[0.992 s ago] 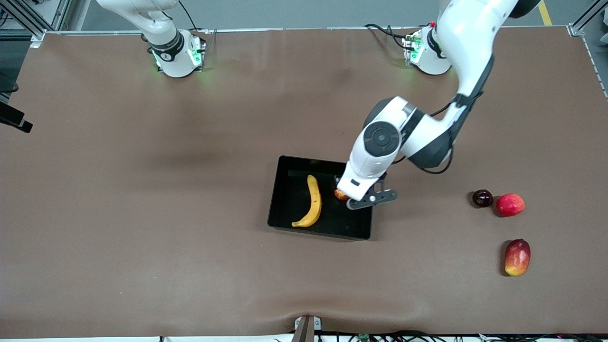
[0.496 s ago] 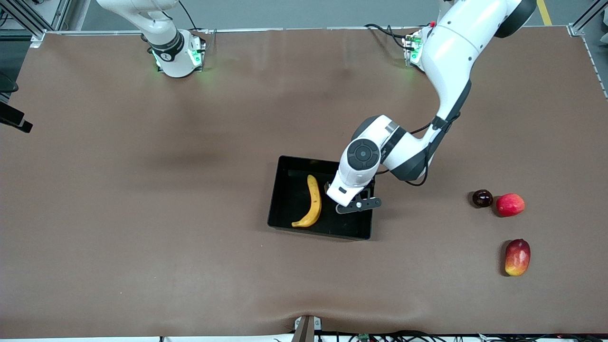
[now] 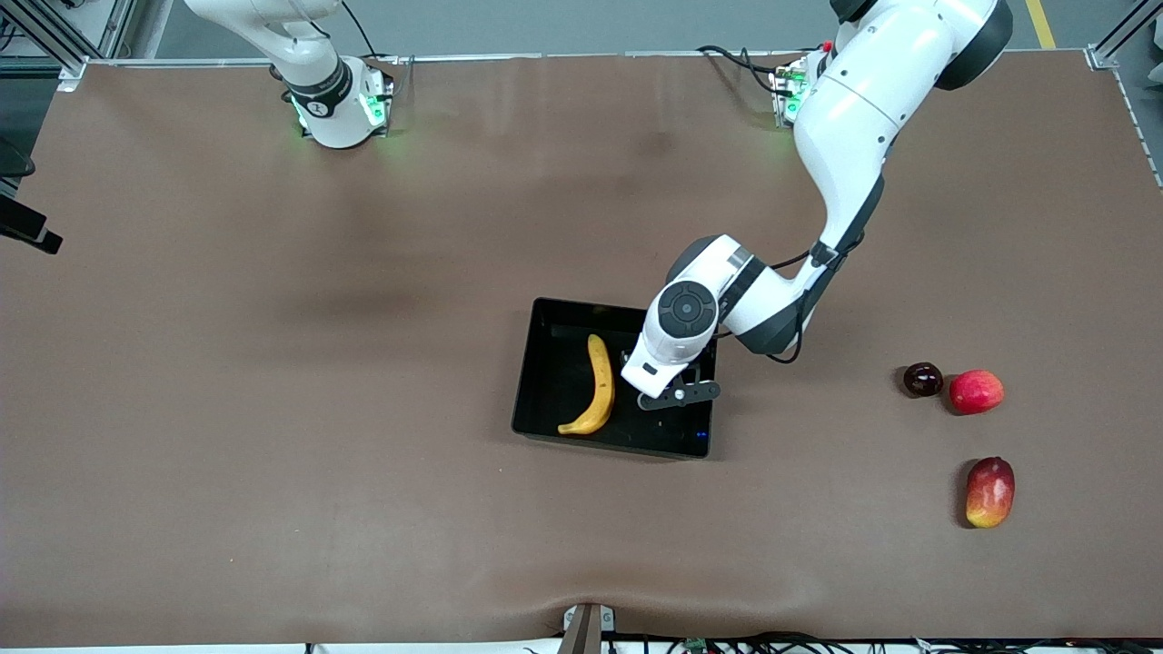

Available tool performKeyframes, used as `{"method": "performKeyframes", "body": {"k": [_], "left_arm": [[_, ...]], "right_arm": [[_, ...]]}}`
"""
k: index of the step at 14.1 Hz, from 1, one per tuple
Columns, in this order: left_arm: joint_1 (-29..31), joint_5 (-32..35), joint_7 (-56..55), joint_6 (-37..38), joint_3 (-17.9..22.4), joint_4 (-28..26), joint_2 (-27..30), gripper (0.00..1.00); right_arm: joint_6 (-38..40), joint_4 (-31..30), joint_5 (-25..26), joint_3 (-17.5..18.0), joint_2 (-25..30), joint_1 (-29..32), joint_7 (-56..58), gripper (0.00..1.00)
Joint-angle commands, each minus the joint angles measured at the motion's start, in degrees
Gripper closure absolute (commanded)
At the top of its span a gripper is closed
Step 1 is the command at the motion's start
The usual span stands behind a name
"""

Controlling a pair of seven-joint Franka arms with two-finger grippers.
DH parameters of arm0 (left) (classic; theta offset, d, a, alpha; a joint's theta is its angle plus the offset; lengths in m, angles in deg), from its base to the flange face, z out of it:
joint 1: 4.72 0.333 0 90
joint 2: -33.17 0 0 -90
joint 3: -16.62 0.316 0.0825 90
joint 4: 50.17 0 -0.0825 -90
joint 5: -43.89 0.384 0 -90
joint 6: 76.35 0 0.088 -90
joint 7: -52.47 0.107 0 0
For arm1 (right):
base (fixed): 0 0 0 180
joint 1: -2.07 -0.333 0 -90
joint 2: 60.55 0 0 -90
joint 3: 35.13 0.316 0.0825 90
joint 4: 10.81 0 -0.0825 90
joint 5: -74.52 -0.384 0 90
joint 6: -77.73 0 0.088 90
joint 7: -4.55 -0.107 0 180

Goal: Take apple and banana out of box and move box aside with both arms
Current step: 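Grasp the red apple in the tray with the left gripper, then carry the apple beside the mango and release it with the left gripper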

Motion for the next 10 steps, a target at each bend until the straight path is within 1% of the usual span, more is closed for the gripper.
{"method": "performKeyframes", "body": {"k": [1, 2, 3, 5, 7, 10], "left_arm": [[-0.4, 1.3, -1.7, -0.9, 0.3, -1.1, 1.0, 0.76], [-0.4, 1.4, -1.5, -0.8, 0.3, -0.5, 1.4, 0.94], [-0.4, 2.2, -1.3, -0.7, 0.4, -0.3, 2.3, 1.0], [0.6, 2.9, -1.2, -0.1, 0.2, -0.1, 5.1, 1.0], [1.0, 3.0, -0.7, 2.3, 0.5, 0.1, 9.5, 1.0], [5.5, 2.2, 4.2, 5.1, 0.2, 0.1, 15.4, 1.0]], "right_arm": [[0.0, 0.3, -1.0, 0.8, -0.1, 1.3, 0.6, 0.0], [0.0, 0.3, -1.1, 0.8, -0.2, 1.3, 0.6, 0.0], [0.0, 0.3, -1.1, 0.8, -0.2, 1.3, 0.6, 0.0], [0.0, 0.3, -1.1, 0.8, -0.3, 1.3, 0.6, 0.0], [0.0, 0.3, -1.0, 0.8, -0.3, 1.3, 0.6, 0.0], [0.0, 0.3, -1.0, 0.8, -0.6, 1.3, 0.6, 0.0]]}}
